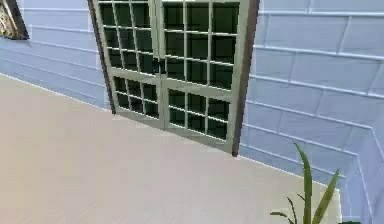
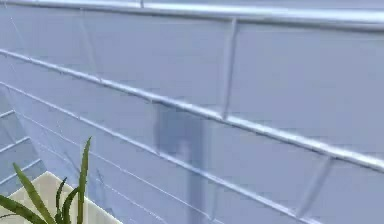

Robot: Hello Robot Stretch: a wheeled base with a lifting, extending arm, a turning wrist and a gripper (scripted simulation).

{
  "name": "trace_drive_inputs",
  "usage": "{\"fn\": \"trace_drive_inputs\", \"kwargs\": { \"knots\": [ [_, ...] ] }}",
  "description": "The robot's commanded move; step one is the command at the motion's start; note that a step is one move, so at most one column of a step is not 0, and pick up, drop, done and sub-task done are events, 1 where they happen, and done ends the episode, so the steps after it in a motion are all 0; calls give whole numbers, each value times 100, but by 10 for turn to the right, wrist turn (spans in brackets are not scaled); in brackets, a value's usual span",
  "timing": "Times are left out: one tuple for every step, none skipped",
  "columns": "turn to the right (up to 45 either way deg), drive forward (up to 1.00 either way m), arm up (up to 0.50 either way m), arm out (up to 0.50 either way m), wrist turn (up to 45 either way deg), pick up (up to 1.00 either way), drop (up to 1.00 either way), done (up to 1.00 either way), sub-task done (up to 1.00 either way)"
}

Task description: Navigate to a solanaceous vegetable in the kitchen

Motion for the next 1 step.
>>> {"fn": "trace_drive_inputs", "kwargs": {
  "knots": [
    [-450,0,0,0,0,0,0,0,0]
  ]
}}
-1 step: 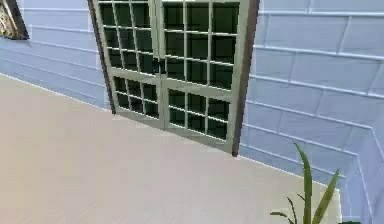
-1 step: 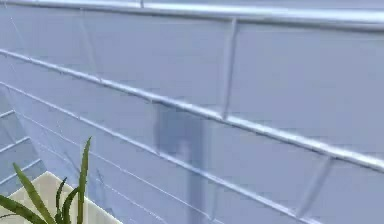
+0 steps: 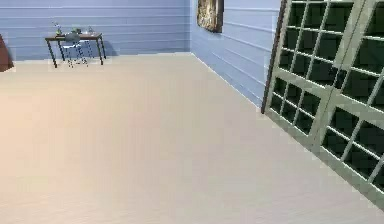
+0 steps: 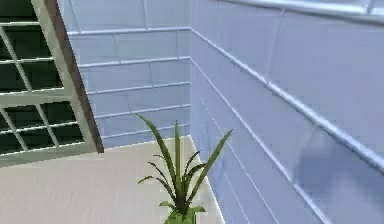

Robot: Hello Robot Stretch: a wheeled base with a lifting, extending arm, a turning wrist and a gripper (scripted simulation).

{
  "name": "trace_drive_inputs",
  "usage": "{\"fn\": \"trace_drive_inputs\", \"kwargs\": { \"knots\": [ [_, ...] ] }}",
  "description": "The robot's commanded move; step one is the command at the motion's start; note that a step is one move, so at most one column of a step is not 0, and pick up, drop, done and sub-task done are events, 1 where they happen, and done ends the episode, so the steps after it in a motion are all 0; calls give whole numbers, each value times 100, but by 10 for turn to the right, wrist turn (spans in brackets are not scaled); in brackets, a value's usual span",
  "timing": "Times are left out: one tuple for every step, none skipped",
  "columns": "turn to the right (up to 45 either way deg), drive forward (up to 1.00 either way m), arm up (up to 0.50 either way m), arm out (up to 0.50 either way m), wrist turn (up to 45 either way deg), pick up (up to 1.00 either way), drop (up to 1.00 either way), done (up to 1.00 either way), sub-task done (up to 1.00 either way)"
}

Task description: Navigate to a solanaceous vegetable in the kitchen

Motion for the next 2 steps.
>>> {"fn": "trace_drive_inputs", "kwargs": {
  "knots": [
    [-450,0,0,0,0,0,0,0,0],
    [-120,0,0,0,0,0,0,0,0]
  ]
}}
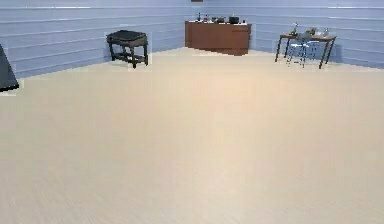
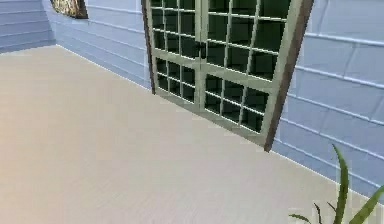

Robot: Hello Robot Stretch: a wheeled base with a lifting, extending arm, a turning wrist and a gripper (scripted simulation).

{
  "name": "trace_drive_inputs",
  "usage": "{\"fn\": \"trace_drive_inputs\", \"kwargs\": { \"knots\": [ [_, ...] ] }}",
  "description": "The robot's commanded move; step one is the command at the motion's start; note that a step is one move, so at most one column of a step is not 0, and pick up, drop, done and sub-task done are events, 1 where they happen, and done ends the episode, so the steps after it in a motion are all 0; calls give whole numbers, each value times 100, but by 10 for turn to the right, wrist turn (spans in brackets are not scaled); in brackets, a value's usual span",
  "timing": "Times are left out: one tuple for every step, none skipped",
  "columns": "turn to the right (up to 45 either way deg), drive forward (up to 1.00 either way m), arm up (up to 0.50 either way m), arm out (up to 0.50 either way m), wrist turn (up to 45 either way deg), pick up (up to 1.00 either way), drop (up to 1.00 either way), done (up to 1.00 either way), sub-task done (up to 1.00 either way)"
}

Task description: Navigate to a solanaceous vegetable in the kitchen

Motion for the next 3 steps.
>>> {"fn": "trace_drive_inputs", "kwargs": {
  "knots": [
    [0,100,0,0,0,0,0,0,0],
    [0,100,0,0,0,0,0,0,0],
    [0,100,0,0,0,0,0,0,0]
  ]
}}
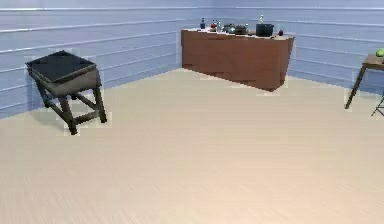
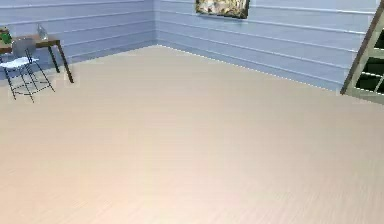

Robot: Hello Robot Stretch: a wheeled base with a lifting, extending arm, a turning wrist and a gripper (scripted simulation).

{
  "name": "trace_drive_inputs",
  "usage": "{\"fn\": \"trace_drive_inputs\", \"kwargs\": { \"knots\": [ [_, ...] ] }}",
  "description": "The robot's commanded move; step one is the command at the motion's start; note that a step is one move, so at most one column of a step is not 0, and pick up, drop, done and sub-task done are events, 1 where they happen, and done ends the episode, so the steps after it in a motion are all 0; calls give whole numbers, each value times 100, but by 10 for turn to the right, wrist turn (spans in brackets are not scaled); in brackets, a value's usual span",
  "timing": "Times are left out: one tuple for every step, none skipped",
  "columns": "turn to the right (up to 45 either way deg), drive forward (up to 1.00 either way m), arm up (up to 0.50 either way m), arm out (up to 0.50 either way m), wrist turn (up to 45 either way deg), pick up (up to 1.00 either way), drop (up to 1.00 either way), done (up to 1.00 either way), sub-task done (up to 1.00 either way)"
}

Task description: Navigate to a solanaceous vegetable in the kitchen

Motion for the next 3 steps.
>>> {"fn": "trace_drive_inputs", "kwargs": {
  "knots": [
    [0,100,0,0,0,0,0,0,0],
    [0,100,0,0,0,0,0,0,0],
    [0,100,0,0,0,0,0,0,0]
  ]
}}
